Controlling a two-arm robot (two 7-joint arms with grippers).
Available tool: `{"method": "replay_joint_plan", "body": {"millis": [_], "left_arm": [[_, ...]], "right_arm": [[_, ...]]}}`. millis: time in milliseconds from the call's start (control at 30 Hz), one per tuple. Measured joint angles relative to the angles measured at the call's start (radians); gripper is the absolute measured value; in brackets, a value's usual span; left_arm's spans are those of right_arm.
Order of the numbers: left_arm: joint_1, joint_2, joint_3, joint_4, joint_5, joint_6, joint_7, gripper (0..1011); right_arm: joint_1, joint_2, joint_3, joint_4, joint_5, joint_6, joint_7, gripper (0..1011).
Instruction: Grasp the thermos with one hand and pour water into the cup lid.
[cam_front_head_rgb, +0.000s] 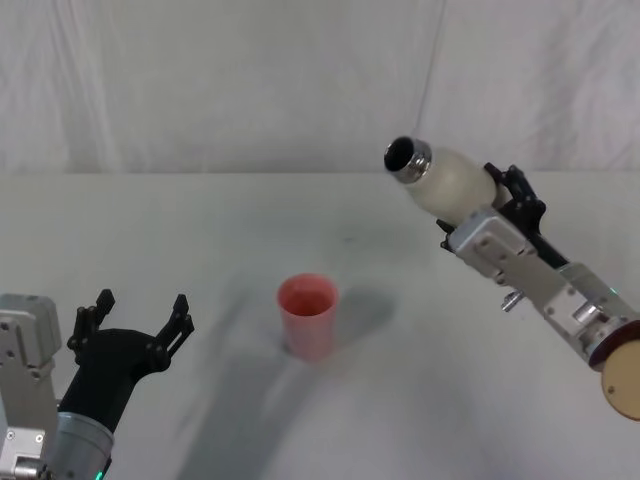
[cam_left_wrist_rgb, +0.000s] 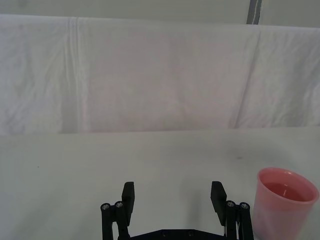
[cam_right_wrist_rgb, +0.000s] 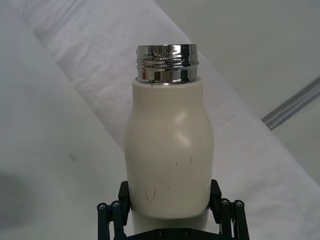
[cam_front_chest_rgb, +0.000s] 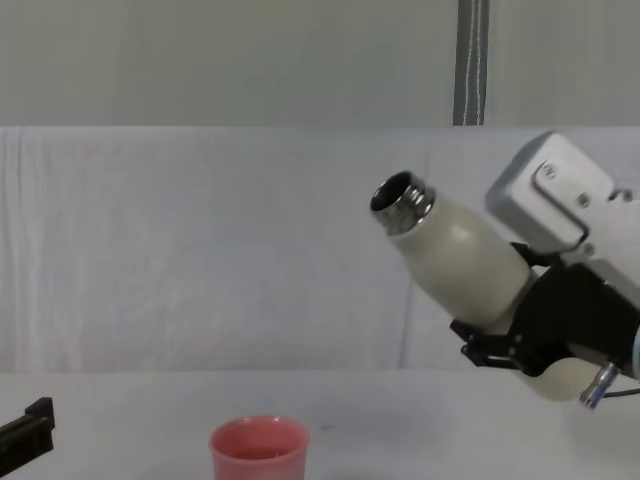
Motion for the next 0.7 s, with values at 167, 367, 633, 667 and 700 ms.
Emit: {"method": "replay_joint_plan", "body": {"millis": [167,367,633,667,700], "left_arm": [[0.000,0.000,0.000,0.000,0.000,0.000,0.000,1001],[0.000,0.000,0.000,0.000,0.000,0.000,0.000,1001],[0.000,0.000,0.000,0.000,0.000,0.000,0.000,1001],[0.000,0.000,0.000,0.000,0.000,0.000,0.000,1001],[0.000,0.000,0.000,0.000,0.000,0.000,0.000,1001]], "right_arm": [[0.014,0.005,-0.029,0.012,-0.052,0.007,-0.007,950],[0.030,0.011,-0.074,0.026,-0.126,0.015,-0.018,950],[0.039,0.017,-0.110,0.039,-0.178,0.018,-0.020,950],[0.039,0.017,-0.113,0.041,-0.182,0.018,-0.020,950],[0.042,0.019,-0.120,0.046,-0.193,0.018,-0.022,950]]}}
